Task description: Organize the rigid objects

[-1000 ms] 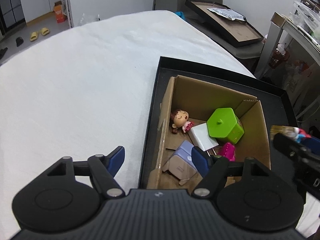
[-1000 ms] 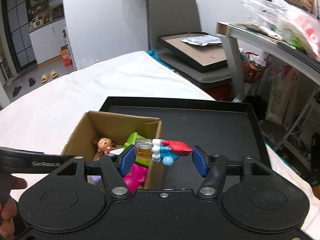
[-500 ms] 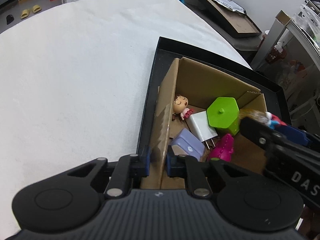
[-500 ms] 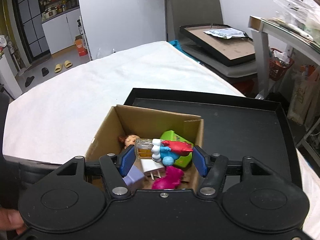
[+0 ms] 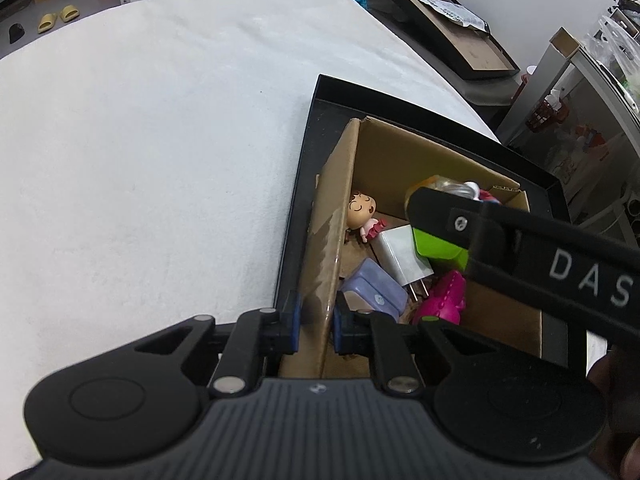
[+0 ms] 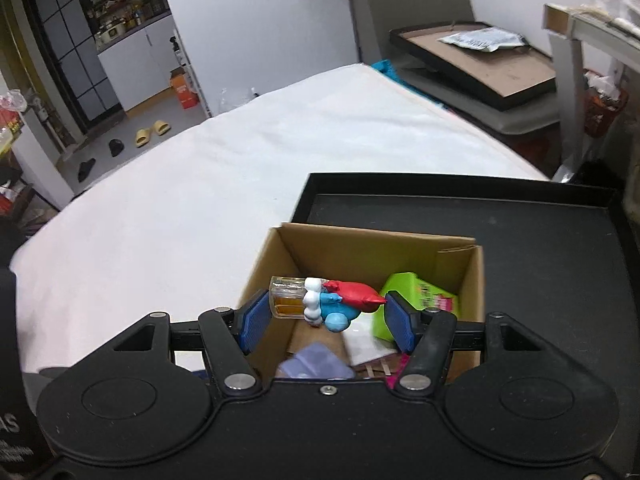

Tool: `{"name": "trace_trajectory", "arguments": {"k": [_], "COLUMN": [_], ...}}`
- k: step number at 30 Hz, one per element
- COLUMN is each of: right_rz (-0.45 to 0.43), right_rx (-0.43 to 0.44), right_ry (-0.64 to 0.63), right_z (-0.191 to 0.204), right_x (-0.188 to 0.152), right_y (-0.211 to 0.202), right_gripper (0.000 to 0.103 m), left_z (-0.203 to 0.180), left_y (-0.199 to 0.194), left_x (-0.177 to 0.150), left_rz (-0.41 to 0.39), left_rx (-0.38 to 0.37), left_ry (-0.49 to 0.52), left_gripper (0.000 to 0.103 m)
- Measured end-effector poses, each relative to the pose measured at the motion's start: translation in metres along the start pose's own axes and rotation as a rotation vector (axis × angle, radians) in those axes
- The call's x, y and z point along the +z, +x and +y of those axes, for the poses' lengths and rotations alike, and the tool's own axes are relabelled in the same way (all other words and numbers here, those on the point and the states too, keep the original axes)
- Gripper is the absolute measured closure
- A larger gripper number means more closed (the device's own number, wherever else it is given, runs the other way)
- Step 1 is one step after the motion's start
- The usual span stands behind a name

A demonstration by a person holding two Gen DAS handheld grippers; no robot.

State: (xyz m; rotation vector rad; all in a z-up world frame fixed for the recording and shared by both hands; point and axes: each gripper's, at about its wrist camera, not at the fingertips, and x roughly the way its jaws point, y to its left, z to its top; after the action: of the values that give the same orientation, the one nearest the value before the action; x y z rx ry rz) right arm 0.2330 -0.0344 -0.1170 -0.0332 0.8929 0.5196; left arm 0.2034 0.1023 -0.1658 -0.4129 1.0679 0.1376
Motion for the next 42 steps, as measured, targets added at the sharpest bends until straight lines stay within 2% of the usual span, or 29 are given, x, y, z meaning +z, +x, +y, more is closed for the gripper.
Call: {"name": "trace_trajectory", "arguments": {"k": [4, 10, 16, 21, 28, 36, 42], "right_rz": [-0.006, -0.015, -0.042, -0.072, -0.117, -0.179, -0.213], "right_rx": [0.018, -0.002, -0.028, -0.089, -0.128, -0.167, -0.196], "right_ry": [0.003, 0.044, 0.083, 0.110, 0.172, 0.188, 0.193], "right_z": [-0.002, -0.019, -0.037, -0.052, -0.070, -0.079, -0.080], "right_x": [-0.004, -0.010, -0.015, -0.020, -0.029, -0.043, -0.053], "right_y": [-0.004, -0.017, -0.038, -0.060, -0.093, -0.138, -0.168], "right_gripper": [0.040, 0.040, 0.040, 0.027, 0.023, 0.000, 0.000], "left_z": [-0.002, -0.006, -0.025, -0.033, -0.047, -0.071, -0.084], "left_y": [0.000, -0.001, -0.015, -0.031, -0.066, -0.114, -0.144], "left_x": [0.000, 0.001, 0.003, 0.001, -0.008, -0.019, -0.034], "left_rz": [-0.005, -0.006, -0.050, -0.051, -0.082, -0.137, -0.175], "left_rx": [0.007, 0.030, 0.090, 0.091, 0.041, 0.026, 0.005], "left_ry": [0.008, 0.023, 0.097, 0.116, 0.141, 0.198, 0.231], "left_gripper": [0.088, 0.089, 0.087, 0.084, 0.064, 0.035, 0.021]}}
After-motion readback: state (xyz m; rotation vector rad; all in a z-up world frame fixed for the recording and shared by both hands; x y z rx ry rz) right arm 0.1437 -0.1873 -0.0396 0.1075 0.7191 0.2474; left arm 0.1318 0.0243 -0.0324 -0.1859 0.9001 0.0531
